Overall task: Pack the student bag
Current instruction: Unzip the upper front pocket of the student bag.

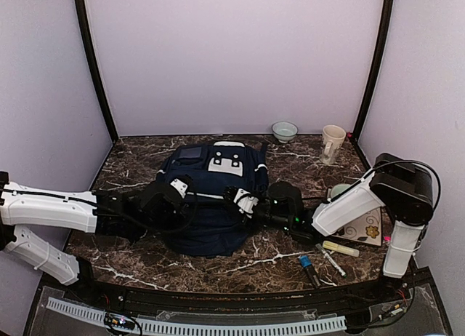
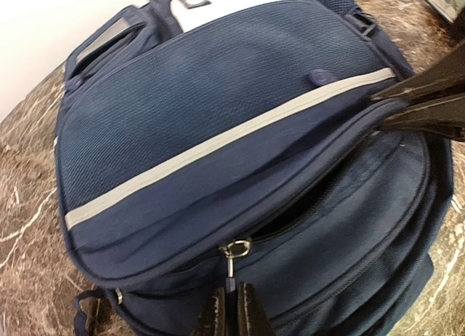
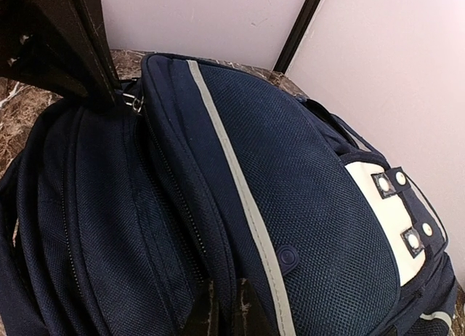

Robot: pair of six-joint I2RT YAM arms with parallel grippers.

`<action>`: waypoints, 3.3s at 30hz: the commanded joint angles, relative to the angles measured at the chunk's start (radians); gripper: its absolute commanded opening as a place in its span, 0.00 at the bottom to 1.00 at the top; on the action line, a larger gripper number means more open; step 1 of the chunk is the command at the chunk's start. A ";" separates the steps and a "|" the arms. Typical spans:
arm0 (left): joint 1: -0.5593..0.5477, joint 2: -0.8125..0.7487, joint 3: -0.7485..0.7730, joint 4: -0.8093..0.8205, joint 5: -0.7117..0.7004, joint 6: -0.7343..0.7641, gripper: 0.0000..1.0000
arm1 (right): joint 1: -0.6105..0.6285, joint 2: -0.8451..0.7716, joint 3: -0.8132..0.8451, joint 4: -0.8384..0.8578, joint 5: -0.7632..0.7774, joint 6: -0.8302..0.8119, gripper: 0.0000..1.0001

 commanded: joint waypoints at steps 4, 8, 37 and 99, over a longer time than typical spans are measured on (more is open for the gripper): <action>0.077 -0.064 -0.015 -0.149 -0.093 -0.125 0.00 | -0.044 -0.046 -0.046 0.030 0.083 0.029 0.00; 0.109 -0.081 -0.039 -0.154 -0.090 -0.154 0.00 | -0.047 -0.056 -0.057 0.029 0.092 0.030 0.00; 0.048 -0.104 -0.023 0.035 0.197 0.003 0.00 | 0.023 0.098 0.365 -0.317 -0.136 0.181 0.66; 0.221 -0.149 -0.152 0.119 0.102 -0.010 0.47 | 0.034 -0.075 0.218 -0.403 0.102 0.223 0.39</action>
